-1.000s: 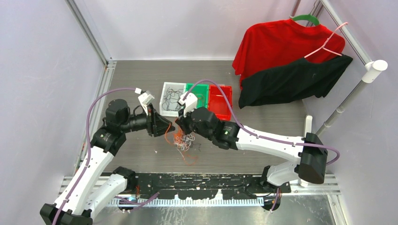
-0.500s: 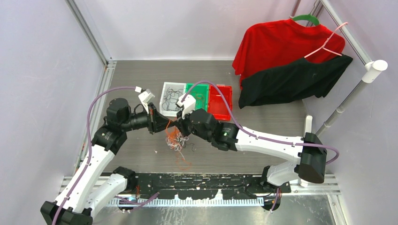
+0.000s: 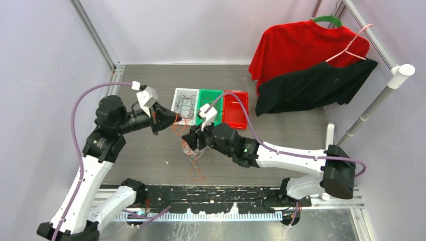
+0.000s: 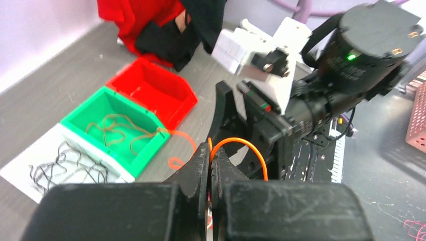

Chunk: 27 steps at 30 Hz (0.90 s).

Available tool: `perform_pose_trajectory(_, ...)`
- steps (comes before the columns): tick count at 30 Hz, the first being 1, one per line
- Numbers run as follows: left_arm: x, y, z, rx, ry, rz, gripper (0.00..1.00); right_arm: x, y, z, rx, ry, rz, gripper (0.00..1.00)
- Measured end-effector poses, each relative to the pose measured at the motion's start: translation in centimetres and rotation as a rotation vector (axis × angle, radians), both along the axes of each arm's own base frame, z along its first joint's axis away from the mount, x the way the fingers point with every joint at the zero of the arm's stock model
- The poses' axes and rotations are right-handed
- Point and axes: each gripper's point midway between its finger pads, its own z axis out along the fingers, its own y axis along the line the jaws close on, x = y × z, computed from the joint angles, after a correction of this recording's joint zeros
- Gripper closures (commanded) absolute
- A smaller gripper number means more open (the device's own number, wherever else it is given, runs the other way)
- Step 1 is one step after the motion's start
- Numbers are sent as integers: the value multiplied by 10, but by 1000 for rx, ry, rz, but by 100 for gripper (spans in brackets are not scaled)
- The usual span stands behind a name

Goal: Untangle the cables
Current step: Untie the cable.

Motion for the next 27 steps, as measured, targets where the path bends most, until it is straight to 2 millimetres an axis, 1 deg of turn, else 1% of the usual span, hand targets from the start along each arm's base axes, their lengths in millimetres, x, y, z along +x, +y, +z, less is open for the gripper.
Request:
perform_pose_trajectory(2,-4,-1,15,-7,-37,-20,100,2,1,5,30,-15,-8,41)
perform_pose_trajectory(4,-9,-1,24,-13,-54,-40,100,5,3,13,60,-32,-13,40)
perform_pose_trajectory(8,-17,-4,25,-18,-32,-78,100,10,6,31,122,-73,-28,41)
perform_pose_trajectory(10,-19,-5,24,-20,-4,-93,100,13,7,35,139,-88,-34,43)
perform_pose_trajectory(13,-21,-7,26,-29,32,-109,100,16,11,37,151,-108,-42,48)
perform_pose_trajectory(16,-26,-9,34,-44,51,-126,100,18,13,36,164,-117,-44,51)
perform_pose_trajectory(18,-30,-9,43,-60,56,-138,100,18,14,32,170,-119,-44,51)
perform_pose_trajectory(20,-33,-10,52,-75,57,-147,100,18,16,24,168,-118,-40,52)
perform_pose_trajectory(23,-37,-10,69,-96,44,-158,100,18,19,3,150,-106,-33,53)
perform_pose_trajectory(27,-40,-11,96,-121,0,-167,100,16,19,-31,111,-78,-25,54)
